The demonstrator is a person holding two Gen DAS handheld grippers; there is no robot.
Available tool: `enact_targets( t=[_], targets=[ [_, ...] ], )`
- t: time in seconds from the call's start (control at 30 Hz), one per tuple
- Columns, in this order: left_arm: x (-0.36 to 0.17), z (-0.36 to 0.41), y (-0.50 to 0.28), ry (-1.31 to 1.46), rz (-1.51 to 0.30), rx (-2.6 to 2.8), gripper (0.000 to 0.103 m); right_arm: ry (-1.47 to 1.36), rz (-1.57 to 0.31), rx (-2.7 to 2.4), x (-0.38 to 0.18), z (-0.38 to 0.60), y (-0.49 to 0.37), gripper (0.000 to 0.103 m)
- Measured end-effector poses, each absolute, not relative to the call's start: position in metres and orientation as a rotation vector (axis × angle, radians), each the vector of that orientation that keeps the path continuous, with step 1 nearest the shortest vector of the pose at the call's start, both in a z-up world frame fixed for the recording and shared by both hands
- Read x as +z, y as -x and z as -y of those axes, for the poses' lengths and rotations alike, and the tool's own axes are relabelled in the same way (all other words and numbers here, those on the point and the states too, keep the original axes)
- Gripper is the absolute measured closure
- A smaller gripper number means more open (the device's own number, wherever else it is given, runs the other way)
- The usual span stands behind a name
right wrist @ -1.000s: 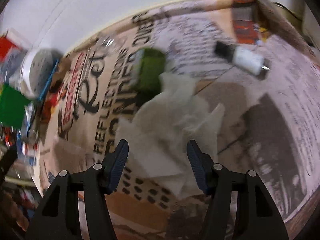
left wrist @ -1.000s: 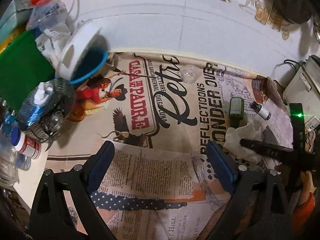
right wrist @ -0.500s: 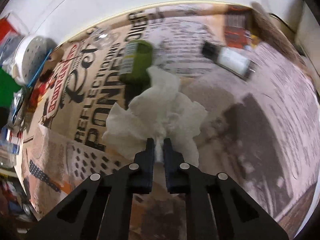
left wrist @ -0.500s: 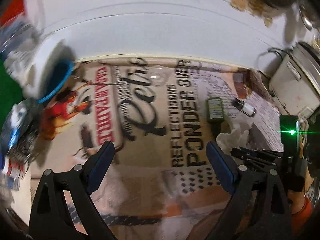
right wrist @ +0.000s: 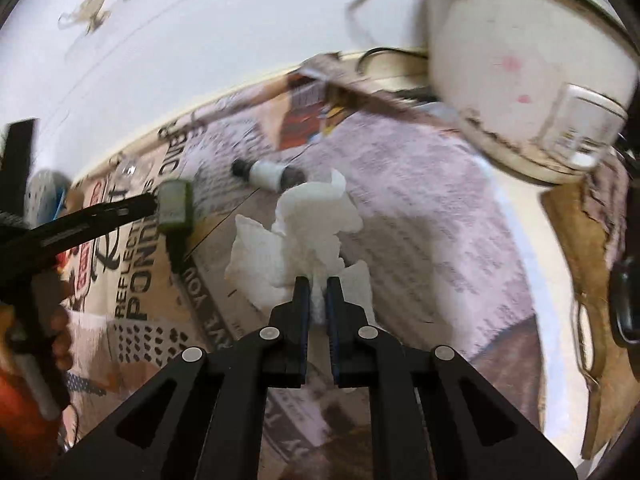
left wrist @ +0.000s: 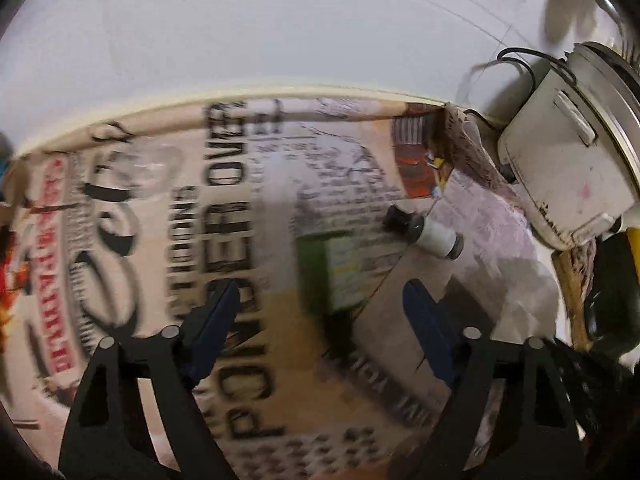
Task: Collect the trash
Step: 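Grasp the green glass jar with the left tool while the right tool grasps white tissue, then carry the green jar and tissue down over the floor bucket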
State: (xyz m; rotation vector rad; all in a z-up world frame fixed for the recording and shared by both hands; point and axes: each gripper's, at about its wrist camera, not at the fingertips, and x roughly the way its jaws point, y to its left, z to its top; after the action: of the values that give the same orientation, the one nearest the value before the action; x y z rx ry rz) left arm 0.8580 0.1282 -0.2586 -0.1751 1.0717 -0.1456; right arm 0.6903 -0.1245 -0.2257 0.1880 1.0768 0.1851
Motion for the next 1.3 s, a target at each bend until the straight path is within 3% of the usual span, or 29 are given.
enact_targets(
  t=[0.2, 0.33, 0.37, 0.6, 0.93, 1.3],
  targets=[
    [-0.289, -0.116, -0.884, 0.183, -1.116, -0.035, 0.031, -0.226, -1.046, 0.165, -0.218, 0.142, -0.680, 0.095],
    [-0.300, -0.121, -0.892, 0.252, -1.157, -0.009, 0.061, -0.221, -1.030, 0.190, -0.211, 0.146, -0.675, 0.095],
    [-0.300, -0.122, -0.891, 0.265, -1.154, -0.004, 0.062, -0.219, -1.028, 0.196, -0.210, 0.146, -0.674, 0.095],
    [-0.268, -0.113, -0.854, 0.257, -1.064, 0.019, 0.062, -0.200, -1.001, 0.270, -0.193, 0.152, -0.662, 0.095],
    [-0.193, -0.085, -0.729, 0.243, -0.906, 0.088, 0.062, -0.139, -0.926, 0.450, -0.152, 0.165, -0.622, 0.095],
    [-0.145, -0.070, -0.596, 0.209, -0.827, 0.148, 0.062, -0.103, -0.860, 0.573, -0.123, 0.154, -0.556, 0.095]
  ],
)
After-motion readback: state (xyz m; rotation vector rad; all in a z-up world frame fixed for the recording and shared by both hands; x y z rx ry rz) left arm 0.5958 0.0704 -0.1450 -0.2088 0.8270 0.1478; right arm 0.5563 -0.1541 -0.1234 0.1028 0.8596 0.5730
